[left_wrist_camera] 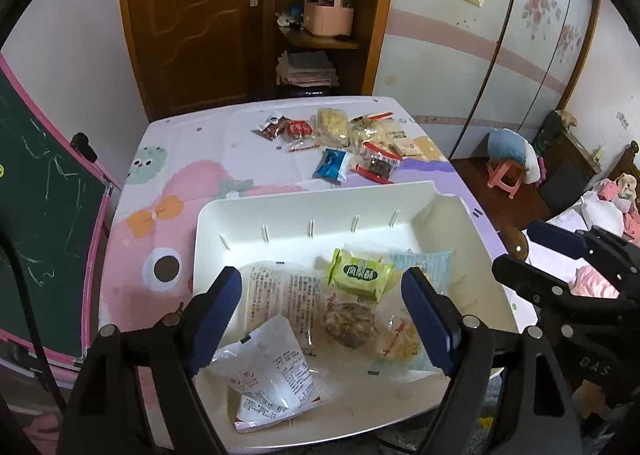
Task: Organize snacks
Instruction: 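Carry both snacks over the white tray and release them inside, then move both grippers back over the snack pile on the table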
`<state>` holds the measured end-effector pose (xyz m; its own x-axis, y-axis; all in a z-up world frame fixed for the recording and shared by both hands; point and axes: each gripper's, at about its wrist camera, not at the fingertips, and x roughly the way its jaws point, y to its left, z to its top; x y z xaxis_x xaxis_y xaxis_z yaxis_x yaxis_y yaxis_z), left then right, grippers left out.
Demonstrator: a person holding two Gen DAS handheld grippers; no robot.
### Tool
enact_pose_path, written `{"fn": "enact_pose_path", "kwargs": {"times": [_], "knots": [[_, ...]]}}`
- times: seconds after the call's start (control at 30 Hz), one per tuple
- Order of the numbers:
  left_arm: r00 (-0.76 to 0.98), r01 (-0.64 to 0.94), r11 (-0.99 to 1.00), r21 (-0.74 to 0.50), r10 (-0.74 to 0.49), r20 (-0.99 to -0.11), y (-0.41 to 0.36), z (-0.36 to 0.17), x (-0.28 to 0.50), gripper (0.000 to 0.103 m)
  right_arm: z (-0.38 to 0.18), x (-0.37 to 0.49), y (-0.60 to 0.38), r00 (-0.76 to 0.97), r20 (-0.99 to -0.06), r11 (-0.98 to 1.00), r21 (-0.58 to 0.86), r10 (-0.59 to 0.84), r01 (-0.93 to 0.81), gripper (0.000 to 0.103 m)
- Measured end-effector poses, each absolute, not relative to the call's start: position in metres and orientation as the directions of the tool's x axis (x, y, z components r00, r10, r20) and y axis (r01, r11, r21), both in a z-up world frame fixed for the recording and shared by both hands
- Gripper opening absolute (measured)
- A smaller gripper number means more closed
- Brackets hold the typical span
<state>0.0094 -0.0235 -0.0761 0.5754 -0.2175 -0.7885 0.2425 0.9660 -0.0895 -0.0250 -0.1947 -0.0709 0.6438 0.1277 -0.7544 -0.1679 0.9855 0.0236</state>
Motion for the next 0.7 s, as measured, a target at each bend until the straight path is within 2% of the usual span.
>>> {"fn": "enact_pose_path", "kwargs": {"times": [0.33, 0.63, 0.7], "knots": [[0.619, 0.273, 0.961, -0.037, -0.205, -0.759, -0.032, -0.028, 0.039, 0.081, -0.036, -0.003, -0.232, 0.695, -0.708, 0.990, 0.039, 0.121, -0.133, 0.060], [0.691, 0.298, 0.954, 0.022, -0.199, -0.695, -0.047, 0.057, 0.103, 0.081, 0.051, 0.071, -0.283, 0.753, -0.658, 0.997, -0.070, -0.020, -0.035, 0.060], [0.716, 0.305, 0.951, 0.050, -0.194, -0.670, -0.055, 0.075, 0.119, 0.085, 0.071, 0.089, -0.296, 0.758, -0.651, 0.998, -0.065, -0.026, -0.022, 0.060]]}}
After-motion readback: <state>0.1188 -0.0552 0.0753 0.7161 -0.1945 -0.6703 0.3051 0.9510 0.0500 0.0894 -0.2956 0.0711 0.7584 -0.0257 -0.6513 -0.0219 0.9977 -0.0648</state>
